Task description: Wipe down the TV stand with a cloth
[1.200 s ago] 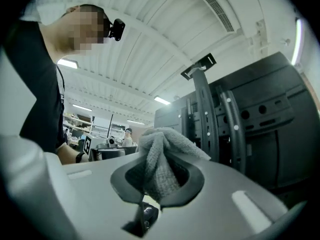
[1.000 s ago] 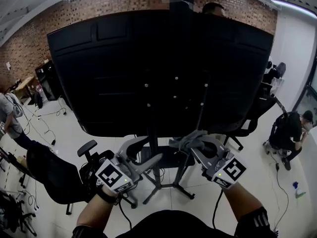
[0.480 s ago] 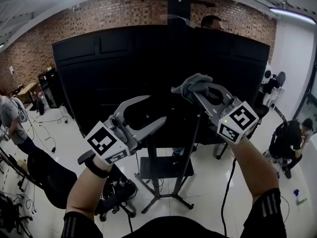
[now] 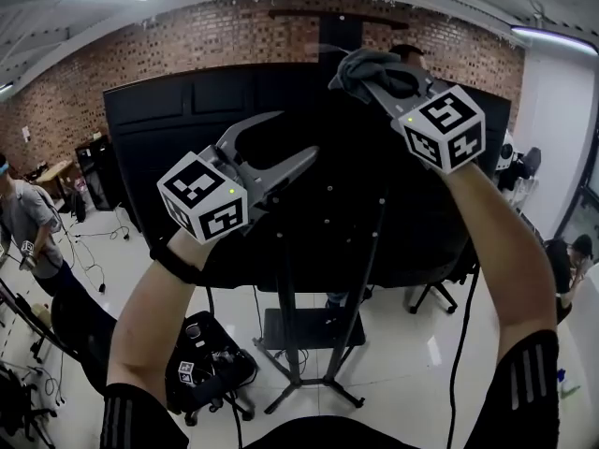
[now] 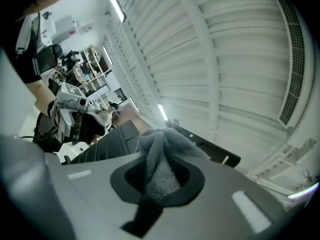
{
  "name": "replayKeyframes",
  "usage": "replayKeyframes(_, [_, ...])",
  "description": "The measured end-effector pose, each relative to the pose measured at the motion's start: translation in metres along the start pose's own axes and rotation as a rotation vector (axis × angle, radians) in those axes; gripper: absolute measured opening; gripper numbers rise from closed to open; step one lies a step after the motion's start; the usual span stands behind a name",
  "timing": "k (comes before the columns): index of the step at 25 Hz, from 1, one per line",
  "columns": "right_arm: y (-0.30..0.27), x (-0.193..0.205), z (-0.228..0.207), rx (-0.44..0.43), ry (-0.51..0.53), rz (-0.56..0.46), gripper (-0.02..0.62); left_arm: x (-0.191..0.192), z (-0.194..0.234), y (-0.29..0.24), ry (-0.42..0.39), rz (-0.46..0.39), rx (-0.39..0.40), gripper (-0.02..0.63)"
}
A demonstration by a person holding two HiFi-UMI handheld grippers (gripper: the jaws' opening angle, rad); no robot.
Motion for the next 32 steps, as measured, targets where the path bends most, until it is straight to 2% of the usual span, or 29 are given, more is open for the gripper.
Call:
replayKeyframes(3, [-0.021, -0.008, -0.017, 0.005, 0.076, 0.052, 0.020, -0.003, 0.009, -0.014, -0.031, 0.017, -0.001, 0.296])
replayKeyframes(7, [-0.053, -0.019, -0.040, 0.020, 0.124, 0.106, 0.021, -0.014, 0.025, -0.028, -0.060, 0.026, -0.019, 0.299])
replayKeyframes(11, [-0.071, -0.023, -0.057, 0.053, 0.115, 0.132, 0.020, -0.022, 0.027, -0.037, -0.045, 0.005, -0.031, 0.299])
replayKeyframes(15, [-0.088, -0.019, -0.061, 0.065, 0.113, 0.172, 0.020, -0.022, 0.026, -0.035, -0.074, 0.008, -0.017, 0.301])
replayKeyframes(19, [-0.090, -0.011, -0.066, 0.075, 0.067, 0.162, 0.021, -0.014, 0.026, -0.035, -0.060, 0.006, -0.022, 0.301])
replayKeyframes(26, [-0.081, 0.006, -0.037, 0.052, 0.047, 0.190, 0.020, 0.006, 0.015, -0.020, -0.035, 0.022, -0.005, 0.301])
replayKeyframes(32, [-0.070, 0.025, 0.004, 0.008, 0.106, 0.224, 0.020, 0.028, 0.003, -0.008, 0.000, 0.043, 0.002, 0.301])
Point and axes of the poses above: the fingertips, and each gripper's own axes: y backward along the fingers, z to its left, x out of its underside, the point moved 7 cm from there along y, backward along the fingers, and after that the axes turned 9 degrees about -z, right-handed, at the moved point
